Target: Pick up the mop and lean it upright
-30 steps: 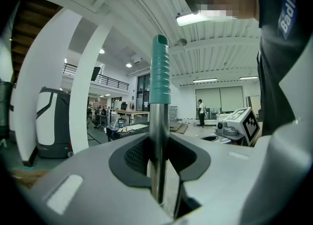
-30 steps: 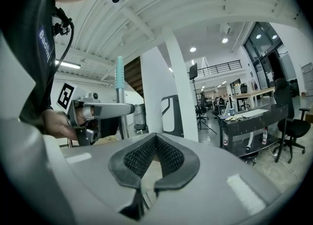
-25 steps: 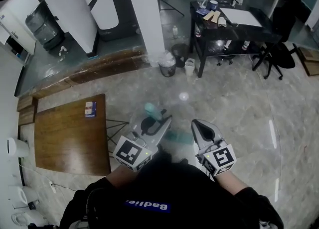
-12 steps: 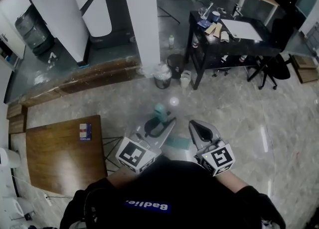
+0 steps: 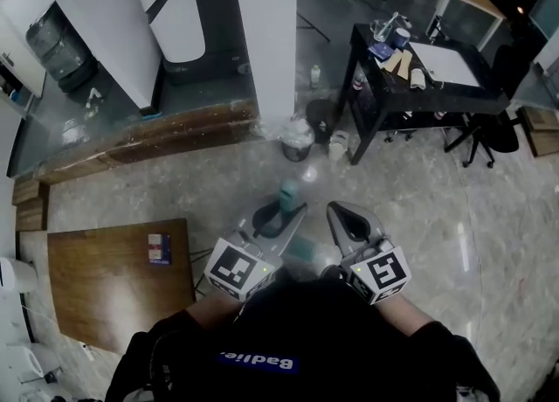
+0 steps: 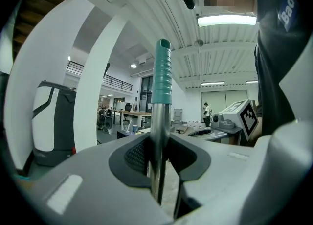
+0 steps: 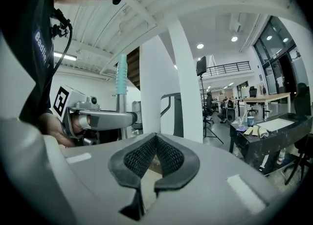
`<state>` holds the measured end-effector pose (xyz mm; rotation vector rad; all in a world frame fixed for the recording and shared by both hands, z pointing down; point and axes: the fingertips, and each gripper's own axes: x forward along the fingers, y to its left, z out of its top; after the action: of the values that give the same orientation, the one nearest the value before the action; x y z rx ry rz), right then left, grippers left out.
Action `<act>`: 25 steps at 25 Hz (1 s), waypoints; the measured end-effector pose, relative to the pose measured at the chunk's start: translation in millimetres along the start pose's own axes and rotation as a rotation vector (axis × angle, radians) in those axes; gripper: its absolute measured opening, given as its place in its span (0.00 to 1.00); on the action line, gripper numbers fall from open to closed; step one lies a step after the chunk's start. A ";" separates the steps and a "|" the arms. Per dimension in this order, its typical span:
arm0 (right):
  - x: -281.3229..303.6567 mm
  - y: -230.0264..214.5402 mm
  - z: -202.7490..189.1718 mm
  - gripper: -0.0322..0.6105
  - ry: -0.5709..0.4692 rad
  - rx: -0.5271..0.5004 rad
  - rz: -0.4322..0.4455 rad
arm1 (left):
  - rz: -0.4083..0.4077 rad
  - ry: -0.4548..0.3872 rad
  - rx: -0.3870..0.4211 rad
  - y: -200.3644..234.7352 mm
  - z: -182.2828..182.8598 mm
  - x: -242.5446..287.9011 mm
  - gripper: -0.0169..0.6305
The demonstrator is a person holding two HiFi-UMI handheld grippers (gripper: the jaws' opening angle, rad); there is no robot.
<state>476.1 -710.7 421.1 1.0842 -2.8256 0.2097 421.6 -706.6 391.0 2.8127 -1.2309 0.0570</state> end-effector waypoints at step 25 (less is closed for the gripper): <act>149.7 -169.5 24.3 0.05 -0.016 0.005 0.253 | 0.296 0.043 0.025 162.4 11.8 152.3 0.19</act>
<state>477.9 -937.7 434.8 0.7284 -2.9721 0.2294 405.7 -928.9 396.8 2.6096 -1.6344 0.1485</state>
